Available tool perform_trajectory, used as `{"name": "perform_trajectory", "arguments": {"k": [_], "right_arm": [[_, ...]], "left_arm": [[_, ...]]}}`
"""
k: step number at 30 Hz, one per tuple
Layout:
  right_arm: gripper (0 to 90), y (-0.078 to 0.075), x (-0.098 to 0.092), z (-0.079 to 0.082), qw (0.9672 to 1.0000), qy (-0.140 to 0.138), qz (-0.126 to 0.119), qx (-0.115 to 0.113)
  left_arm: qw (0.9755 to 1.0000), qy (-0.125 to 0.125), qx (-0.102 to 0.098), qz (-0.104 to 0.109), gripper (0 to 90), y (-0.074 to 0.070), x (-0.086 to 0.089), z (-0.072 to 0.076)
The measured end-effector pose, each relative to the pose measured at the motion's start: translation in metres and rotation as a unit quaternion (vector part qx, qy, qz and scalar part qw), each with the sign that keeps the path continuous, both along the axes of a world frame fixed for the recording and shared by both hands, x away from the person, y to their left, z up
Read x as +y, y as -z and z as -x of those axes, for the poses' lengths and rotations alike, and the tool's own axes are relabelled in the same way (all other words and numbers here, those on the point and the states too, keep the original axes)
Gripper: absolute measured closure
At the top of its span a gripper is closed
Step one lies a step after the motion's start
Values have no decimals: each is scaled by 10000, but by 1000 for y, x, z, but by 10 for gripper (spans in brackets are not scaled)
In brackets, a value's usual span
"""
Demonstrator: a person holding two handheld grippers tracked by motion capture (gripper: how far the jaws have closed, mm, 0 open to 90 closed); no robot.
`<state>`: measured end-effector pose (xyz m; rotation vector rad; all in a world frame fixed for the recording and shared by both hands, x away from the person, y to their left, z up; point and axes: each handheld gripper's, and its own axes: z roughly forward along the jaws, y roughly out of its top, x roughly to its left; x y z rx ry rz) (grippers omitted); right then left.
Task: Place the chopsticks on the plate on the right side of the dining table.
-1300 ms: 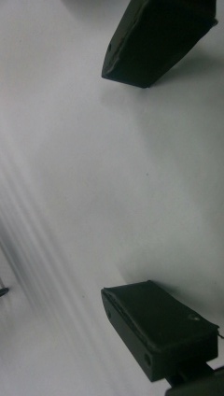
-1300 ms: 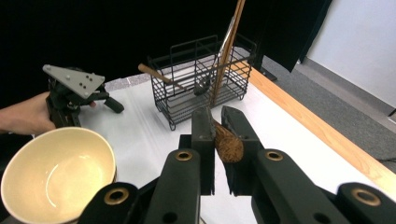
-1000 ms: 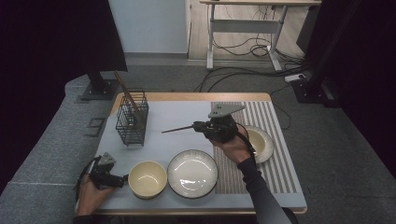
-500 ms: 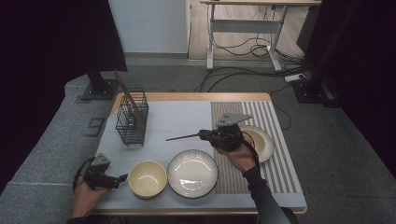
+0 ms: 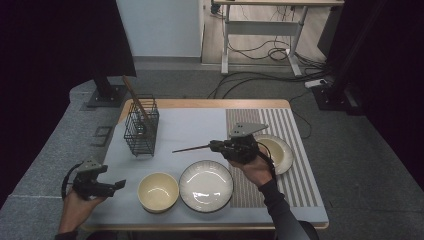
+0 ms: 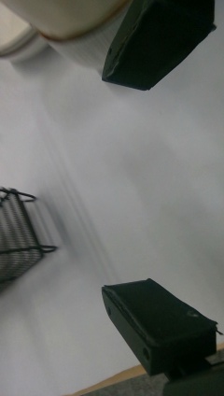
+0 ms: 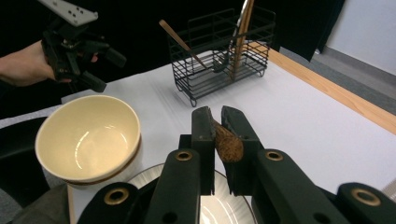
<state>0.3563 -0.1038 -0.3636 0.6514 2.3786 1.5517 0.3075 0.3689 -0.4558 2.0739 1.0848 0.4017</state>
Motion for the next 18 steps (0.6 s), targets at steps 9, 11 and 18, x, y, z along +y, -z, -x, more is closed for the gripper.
{"name": "perform_trajectory", "arguments": {"k": [9, 11, 18], "right_arm": [[835, -5, 6, 5, 9999, -131, -41, -8], [836, -6, 8, 6, 9999, -162, -46, -29], [836, -10, 11, 12, 9997, -250, -71, -48]], "left_arm": [[9995, 266, -135, -50, 0, -35, -18, -3], [9989, 429, -175, 4, 0, -42, -27, -3], [9951, 914, -322, -199, 0, -58, -61, -8]]}}
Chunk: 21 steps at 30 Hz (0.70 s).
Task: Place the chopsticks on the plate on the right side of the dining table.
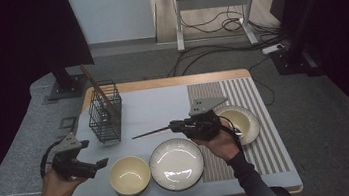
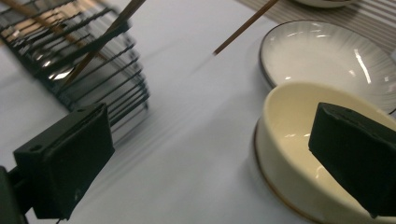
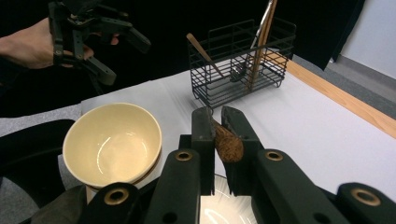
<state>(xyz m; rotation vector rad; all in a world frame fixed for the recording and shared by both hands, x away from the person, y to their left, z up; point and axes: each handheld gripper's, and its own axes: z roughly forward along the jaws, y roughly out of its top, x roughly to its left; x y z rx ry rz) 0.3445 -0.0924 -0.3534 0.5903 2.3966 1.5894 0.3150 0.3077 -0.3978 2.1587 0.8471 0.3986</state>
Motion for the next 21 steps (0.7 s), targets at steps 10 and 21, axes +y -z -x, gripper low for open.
{"name": "perform_trajectory", "arguments": {"k": [10, 21], "right_arm": [[836, -8, 5, 9, 9998, -180, -75, -22], [835, -13, 15, 20, 9989, -457, -124, -42]], "left_arm": [[9991, 344, -133, -186, 63, -5, -32, -8], [9964, 749, -179, -347, 216, 3, -61, -20]]}}
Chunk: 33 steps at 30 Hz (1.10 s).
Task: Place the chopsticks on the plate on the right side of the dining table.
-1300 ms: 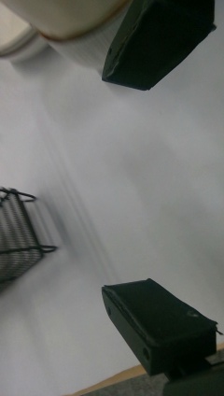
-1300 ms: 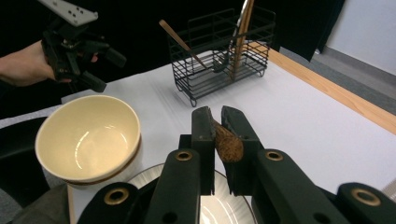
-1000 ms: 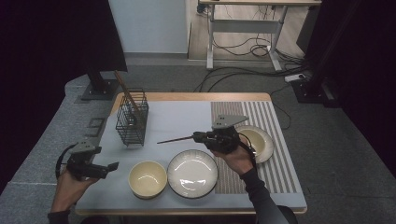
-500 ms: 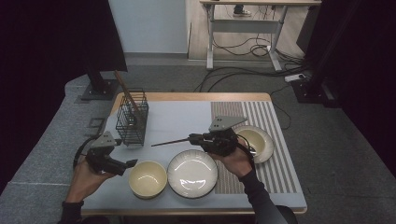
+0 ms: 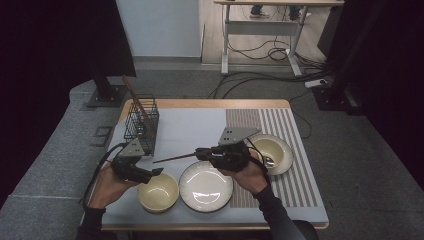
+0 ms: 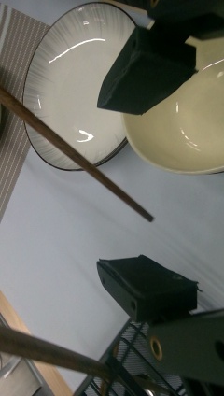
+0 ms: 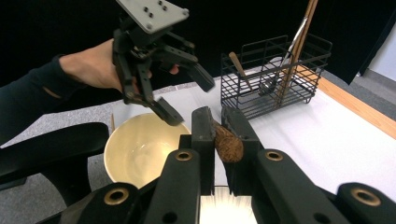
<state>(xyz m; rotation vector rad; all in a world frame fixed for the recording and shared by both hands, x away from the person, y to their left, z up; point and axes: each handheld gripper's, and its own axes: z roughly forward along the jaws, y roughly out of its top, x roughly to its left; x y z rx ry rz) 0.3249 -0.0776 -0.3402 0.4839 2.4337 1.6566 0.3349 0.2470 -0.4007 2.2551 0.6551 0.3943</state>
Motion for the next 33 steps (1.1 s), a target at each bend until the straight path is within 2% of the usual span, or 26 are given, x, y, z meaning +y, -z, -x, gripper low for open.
{"name": "perform_trajectory", "arguments": {"k": [5, 9, 15, 16, 17, 19, 27, 33], "right_arm": [[835, -1, 2, 2, 10000, -71, -31, 12], [836, -1, 3, 3, 9999, -124, -63, 19], [835, -2, 3, 4, 9999, -142, -81, 7], [835, -2, 3, 4, 9999, -142, -81, 7], [835, -2, 3, 4, 9998, -164, -106, 32], [835, -2, 3, 3, 9998, -166, -107, 36], [833, -1, 1, 0, 9996, -168, -197, 118], [818, 2, -2, -5, 9993, -102, -275, 220]], "left_arm": [[9998, 170, -52, -67, 338, 2, -9, -3], [9996, 256, -101, -43, 445, 2, -13, -4], [9992, 391, -79, -53, 608, 3, -15, -5], [9991, 421, -67, -51, 608, 3, -15, -5], [9989, 465, -72, -24, 666, 3, -16, -4], [9987, 507, -65, -22, 720, 3, -16, -4], [9979, 603, -203, -111, 747, 0, -15, -1], [9970, 725, -198, -170, 765, 1, -15, -2]]}}
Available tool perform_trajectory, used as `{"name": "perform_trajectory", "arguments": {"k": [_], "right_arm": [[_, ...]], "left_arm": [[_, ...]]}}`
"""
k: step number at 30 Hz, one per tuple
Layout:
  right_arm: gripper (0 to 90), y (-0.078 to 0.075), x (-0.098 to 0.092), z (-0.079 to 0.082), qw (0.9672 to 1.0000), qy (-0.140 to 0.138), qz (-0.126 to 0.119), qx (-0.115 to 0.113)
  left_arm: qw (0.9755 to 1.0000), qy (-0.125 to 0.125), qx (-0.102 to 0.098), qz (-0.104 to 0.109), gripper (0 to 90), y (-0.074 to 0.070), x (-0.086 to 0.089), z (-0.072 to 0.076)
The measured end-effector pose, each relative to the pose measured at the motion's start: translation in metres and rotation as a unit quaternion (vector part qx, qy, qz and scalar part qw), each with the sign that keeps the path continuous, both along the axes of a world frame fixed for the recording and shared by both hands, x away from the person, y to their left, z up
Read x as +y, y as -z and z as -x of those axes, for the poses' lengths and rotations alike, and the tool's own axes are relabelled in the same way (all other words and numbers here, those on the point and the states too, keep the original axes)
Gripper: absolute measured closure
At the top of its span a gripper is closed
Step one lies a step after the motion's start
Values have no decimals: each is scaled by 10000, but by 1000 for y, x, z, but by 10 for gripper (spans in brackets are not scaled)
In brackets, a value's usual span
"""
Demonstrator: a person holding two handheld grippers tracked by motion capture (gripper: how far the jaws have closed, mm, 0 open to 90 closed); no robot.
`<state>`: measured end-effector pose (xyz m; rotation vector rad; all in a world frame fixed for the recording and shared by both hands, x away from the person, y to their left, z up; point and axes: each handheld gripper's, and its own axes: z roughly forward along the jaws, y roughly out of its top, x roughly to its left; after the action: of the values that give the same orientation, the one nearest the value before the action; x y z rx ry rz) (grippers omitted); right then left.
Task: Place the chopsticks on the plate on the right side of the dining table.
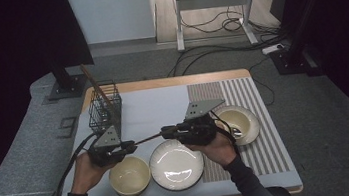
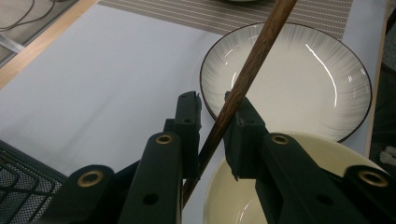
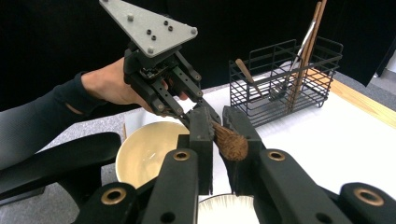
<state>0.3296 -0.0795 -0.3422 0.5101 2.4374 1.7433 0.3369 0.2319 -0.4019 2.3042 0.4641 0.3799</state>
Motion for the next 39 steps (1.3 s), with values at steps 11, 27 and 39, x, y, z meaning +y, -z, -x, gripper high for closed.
{"name": "perform_trajectory", "arguments": {"k": [11, 27, 39], "right_arm": [[763, 4, -2, -8, 9995, 265, -55, 133], [488, 6, -9, -16, 9943, 1059, 93, 5], [335, -5, -3, -15, 9857, 1643, 181, -313]], "left_arm": [[9988, 394, -142, -235, 814, 1, -2, 3], [9988, 391, 151, -253, 860, -8, -2, -2], [9982, 349, 356, -325, 859, -6, -5, -5]]}}
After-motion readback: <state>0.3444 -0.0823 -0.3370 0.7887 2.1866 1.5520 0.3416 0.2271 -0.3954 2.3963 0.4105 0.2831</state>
